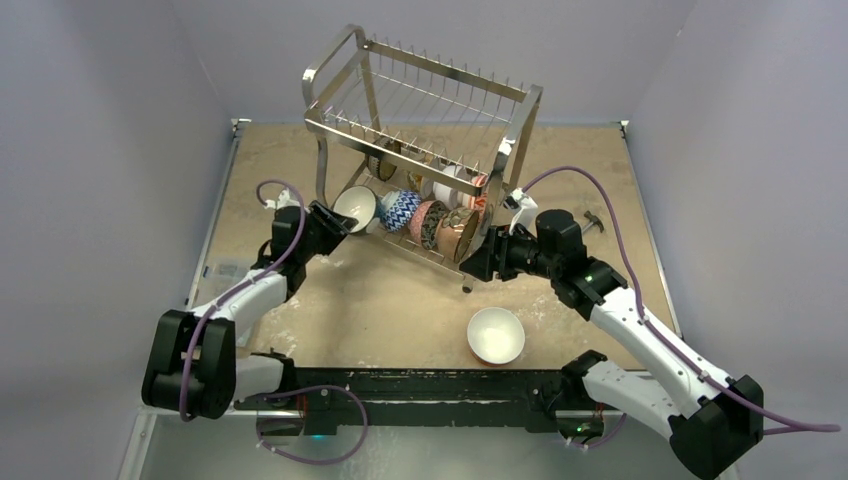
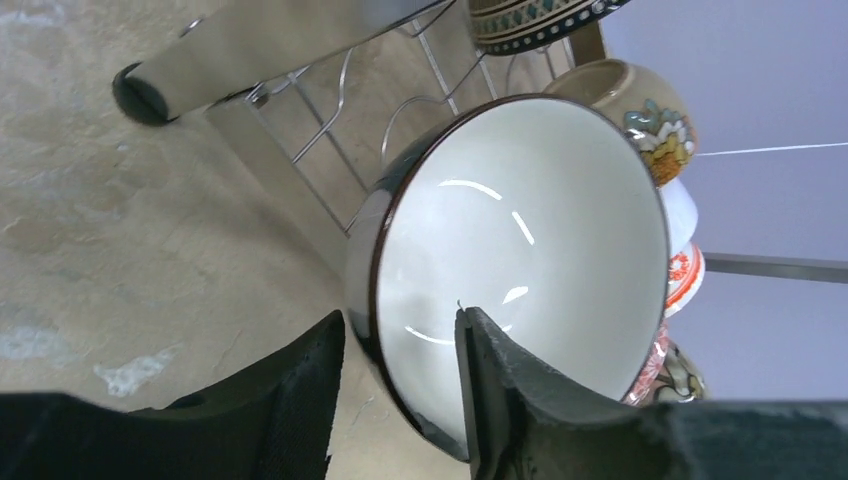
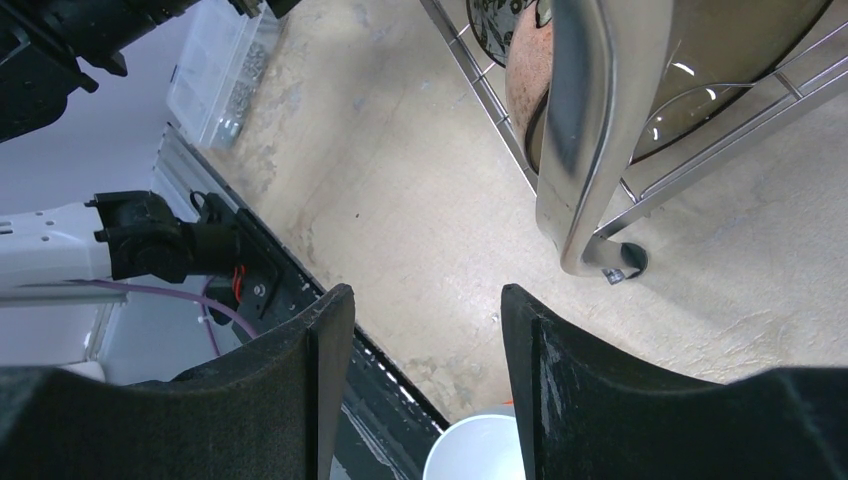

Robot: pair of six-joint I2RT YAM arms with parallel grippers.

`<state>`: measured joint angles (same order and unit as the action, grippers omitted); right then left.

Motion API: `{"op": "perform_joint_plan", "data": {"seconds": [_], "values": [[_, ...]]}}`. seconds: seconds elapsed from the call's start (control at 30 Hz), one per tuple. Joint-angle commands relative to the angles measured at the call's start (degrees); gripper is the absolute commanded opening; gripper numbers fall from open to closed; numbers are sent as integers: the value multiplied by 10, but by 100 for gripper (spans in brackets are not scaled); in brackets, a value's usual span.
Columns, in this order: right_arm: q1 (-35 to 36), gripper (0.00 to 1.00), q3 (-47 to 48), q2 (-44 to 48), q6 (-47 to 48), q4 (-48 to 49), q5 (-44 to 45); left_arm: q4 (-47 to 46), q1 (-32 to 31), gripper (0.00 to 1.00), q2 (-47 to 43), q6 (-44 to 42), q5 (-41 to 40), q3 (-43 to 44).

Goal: Load the bowls into the dish rack
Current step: Pick up the bowl from the dish rack.

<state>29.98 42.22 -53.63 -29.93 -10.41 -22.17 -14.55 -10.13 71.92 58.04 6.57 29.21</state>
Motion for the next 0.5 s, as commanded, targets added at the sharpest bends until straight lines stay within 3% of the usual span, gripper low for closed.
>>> {"op": "perform_joint_plan", "data": {"seconds": [0.0,0.13,0.3,0.47], "values": [[2,59,8,6,10,9,-2,-61,6,35,-6,27,-2,5],[2,59,9,7,8,12,-3,-12,7,0,-35,4,-42,22],[2,61,10,4,7,21,-9,70,8,0,-77,-66,-93,56],[2,73,6,4,-4,32,-24,124,3,0,-114,-143,-102,77]]}}
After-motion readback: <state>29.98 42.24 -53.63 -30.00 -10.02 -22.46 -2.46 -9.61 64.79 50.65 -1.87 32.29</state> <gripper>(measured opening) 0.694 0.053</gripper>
